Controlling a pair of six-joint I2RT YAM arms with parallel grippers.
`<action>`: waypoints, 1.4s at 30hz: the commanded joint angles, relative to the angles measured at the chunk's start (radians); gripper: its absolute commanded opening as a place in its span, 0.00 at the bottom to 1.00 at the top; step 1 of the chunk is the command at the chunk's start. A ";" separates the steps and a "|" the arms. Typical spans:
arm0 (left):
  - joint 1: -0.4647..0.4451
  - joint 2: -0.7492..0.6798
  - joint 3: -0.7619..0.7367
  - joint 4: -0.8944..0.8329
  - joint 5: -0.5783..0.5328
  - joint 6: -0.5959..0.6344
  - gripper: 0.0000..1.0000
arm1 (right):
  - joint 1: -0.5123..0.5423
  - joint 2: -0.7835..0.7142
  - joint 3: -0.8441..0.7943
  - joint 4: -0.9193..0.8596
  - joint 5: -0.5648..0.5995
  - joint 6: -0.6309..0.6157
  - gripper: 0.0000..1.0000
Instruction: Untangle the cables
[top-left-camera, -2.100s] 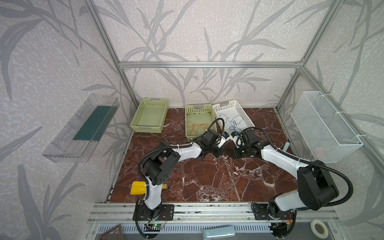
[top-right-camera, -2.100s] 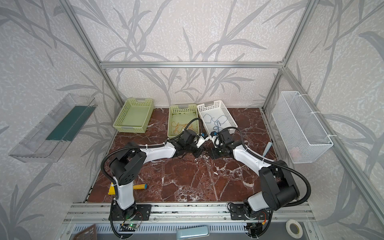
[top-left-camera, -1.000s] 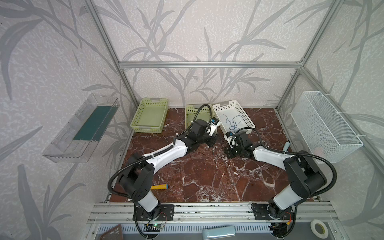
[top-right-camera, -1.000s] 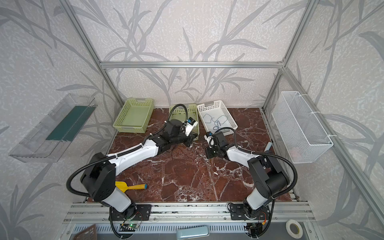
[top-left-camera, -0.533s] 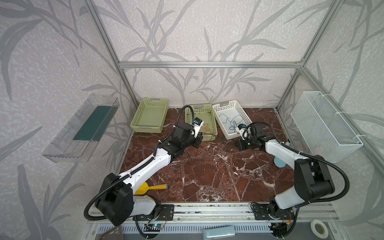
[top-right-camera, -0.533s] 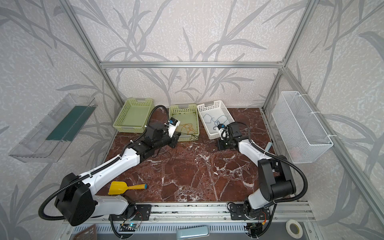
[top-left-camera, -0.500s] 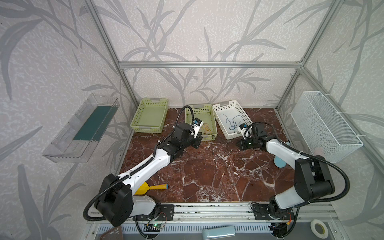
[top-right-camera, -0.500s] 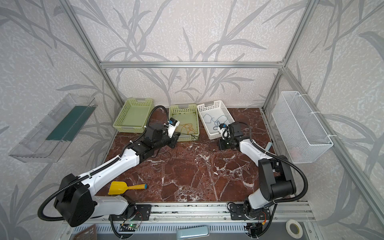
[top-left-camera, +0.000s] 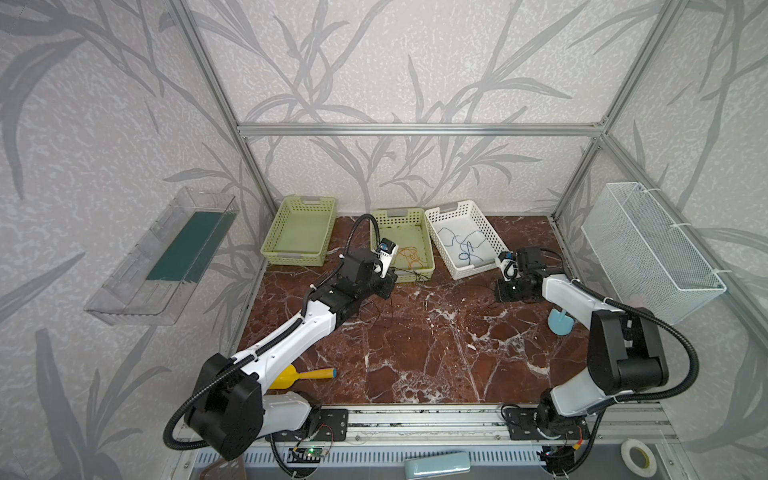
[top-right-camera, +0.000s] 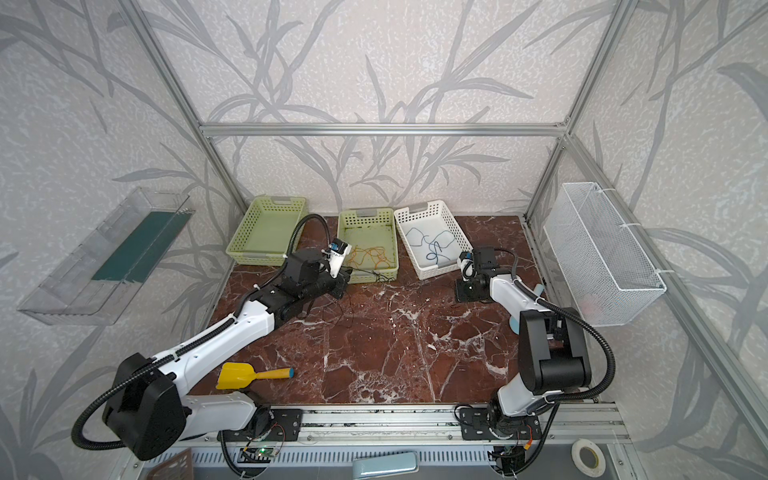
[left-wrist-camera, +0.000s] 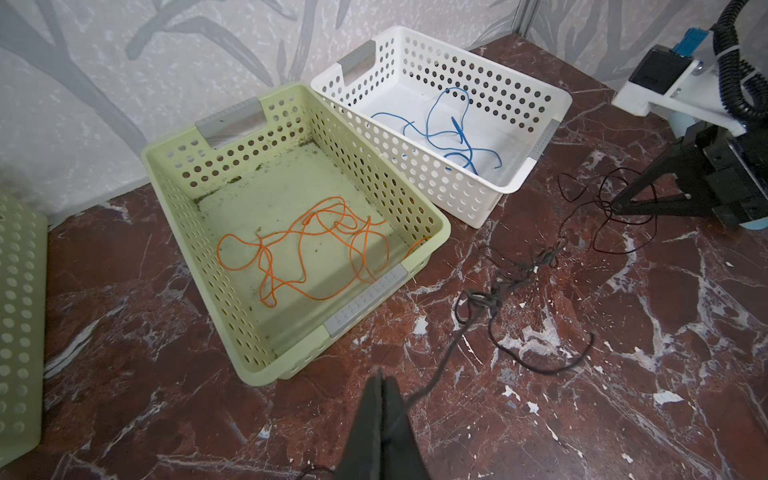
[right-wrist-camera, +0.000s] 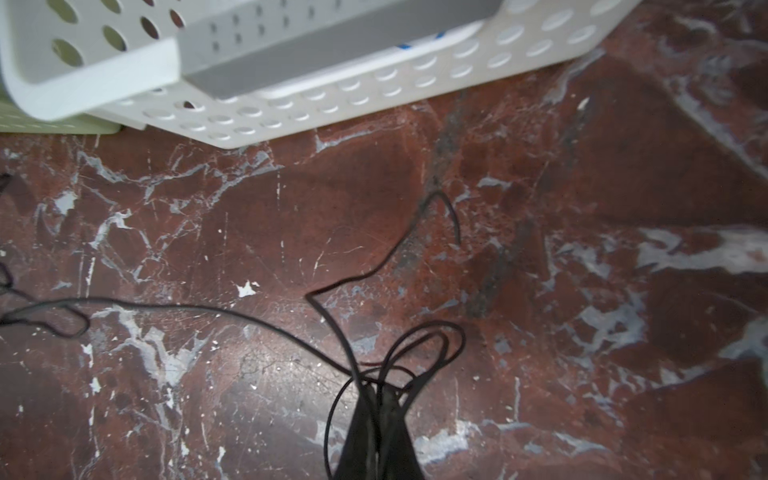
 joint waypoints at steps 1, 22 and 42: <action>0.003 0.005 -0.007 0.008 0.035 0.000 0.00 | -0.007 0.002 0.027 -0.049 0.073 -0.020 0.01; -0.026 0.100 0.036 0.069 0.272 -0.018 0.00 | 0.299 -0.219 -0.167 0.342 -0.183 -0.123 0.65; -0.109 0.045 0.160 -0.064 0.198 0.080 0.00 | 0.556 -0.063 -0.113 0.754 -0.227 0.068 0.58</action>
